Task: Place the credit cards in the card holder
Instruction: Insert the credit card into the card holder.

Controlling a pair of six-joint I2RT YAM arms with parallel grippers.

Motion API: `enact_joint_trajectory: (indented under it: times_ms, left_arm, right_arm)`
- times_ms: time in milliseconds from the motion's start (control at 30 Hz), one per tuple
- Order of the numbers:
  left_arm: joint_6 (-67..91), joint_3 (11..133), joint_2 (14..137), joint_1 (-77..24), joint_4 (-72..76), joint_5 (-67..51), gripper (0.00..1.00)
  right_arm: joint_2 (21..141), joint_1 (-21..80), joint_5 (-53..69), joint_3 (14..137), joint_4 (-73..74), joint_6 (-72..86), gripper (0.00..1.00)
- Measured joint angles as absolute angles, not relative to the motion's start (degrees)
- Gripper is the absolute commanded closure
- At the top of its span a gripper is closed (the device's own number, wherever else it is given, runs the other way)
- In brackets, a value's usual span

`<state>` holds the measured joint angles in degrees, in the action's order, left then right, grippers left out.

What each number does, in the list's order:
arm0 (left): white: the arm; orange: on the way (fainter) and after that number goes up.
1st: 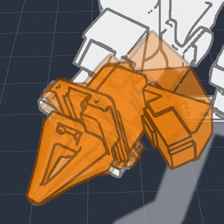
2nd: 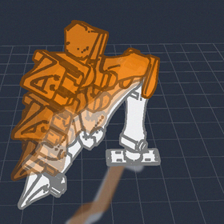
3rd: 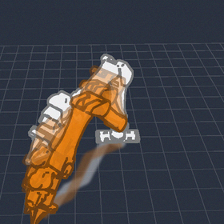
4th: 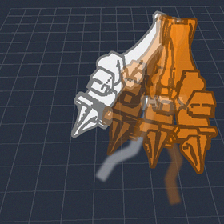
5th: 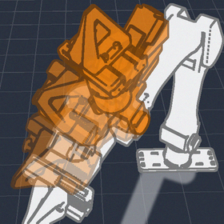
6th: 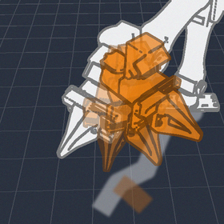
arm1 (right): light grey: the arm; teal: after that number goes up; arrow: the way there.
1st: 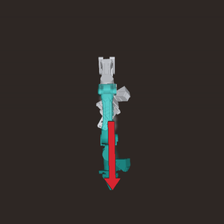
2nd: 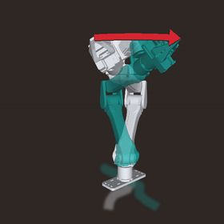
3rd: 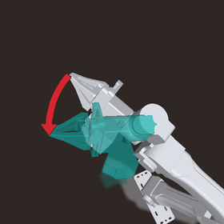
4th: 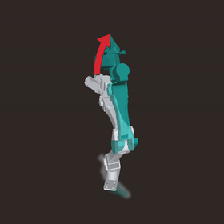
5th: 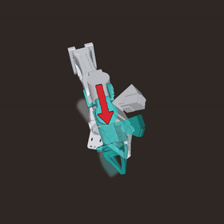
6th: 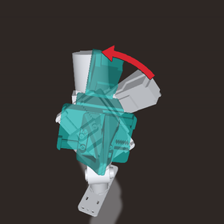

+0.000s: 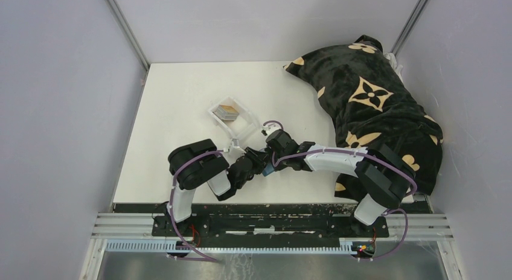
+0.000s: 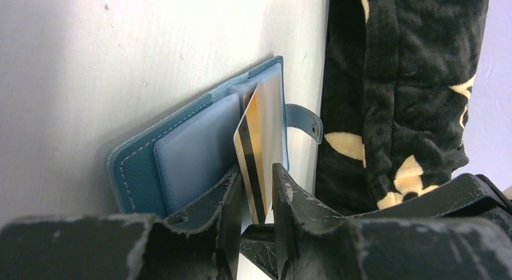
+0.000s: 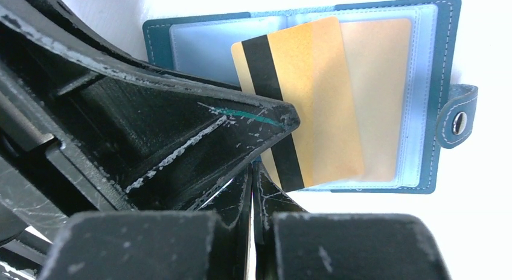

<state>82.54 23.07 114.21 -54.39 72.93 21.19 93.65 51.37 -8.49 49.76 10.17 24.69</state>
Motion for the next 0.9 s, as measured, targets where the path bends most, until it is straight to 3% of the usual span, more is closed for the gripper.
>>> enact_joint_trajectory:
  times_ms: [900]
  left_arm:
    - [77.6,22.9,106.2,-54.5,60.4,23.5,0.66]
  right_arm:
    - [96.6,49.5,-8.6,52.0,10.3,25.3,0.99]
